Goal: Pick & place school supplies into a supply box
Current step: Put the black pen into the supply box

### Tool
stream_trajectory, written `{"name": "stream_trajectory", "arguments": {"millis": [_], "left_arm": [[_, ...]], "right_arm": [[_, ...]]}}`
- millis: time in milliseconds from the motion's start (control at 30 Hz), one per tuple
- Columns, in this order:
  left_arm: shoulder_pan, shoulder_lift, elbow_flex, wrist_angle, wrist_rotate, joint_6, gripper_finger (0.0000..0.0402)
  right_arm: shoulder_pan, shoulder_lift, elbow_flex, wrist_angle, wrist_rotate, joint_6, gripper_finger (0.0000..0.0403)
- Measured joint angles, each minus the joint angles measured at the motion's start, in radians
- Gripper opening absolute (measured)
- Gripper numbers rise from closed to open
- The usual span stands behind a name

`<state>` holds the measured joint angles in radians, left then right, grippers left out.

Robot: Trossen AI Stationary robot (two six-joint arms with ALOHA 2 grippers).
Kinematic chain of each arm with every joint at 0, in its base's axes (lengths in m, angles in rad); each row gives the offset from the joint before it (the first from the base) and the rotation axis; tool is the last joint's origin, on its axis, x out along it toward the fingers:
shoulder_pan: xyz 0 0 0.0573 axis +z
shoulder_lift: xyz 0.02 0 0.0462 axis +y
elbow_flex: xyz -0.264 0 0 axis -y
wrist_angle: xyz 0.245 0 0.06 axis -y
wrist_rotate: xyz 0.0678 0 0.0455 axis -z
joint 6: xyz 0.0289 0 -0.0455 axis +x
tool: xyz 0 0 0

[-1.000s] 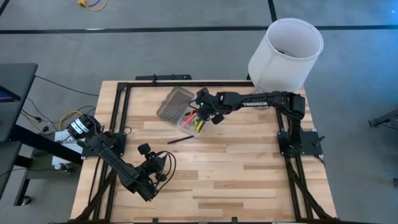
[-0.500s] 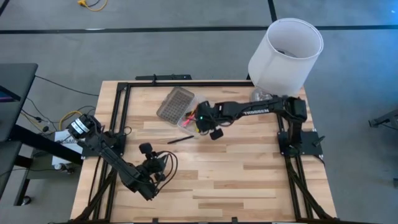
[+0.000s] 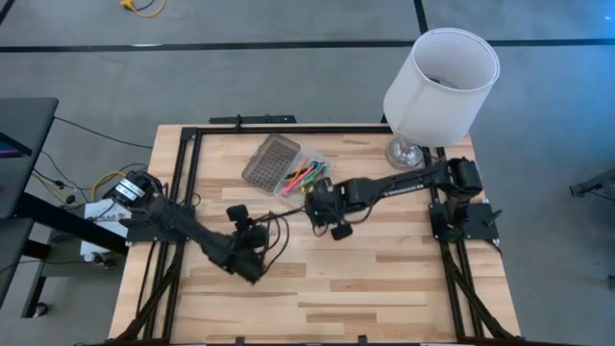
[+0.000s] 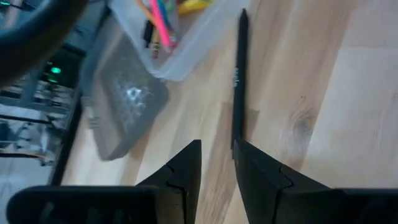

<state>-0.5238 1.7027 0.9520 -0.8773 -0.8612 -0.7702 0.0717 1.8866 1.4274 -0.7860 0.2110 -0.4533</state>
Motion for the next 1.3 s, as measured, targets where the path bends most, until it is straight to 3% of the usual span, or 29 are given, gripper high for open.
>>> {"name": "stream_trajectory", "arguments": {"millis": [300,633,867,1167,1300], "left_arm": [[0.175,0.000,0.000,0.169,0.176,0.301,0.0090],[0.351,-0.001,0.000,0.232,0.392,0.427,0.0090],[0.446,-0.002,-0.048,0.408,0.603,0.554,0.0090],[0.506,-0.002,-0.066,0.424,0.635,0.569,0.0090],[0.514,-0.002,-0.066,0.423,0.716,0.586,0.0090]], "right_arm": [[0.154,-0.004,-0.036,-0.010,0.000,0.126,0.0071],[0.304,-0.004,-0.112,0.024,0.080,0.296,0.0071],[0.380,-0.004,-0.184,0.092,0.135,0.400,0.0071],[0.427,-0.003,-0.262,0.149,0.215,0.480,0.0071],[0.428,-0.003,-0.296,0.181,0.226,0.519,0.0071]]}}
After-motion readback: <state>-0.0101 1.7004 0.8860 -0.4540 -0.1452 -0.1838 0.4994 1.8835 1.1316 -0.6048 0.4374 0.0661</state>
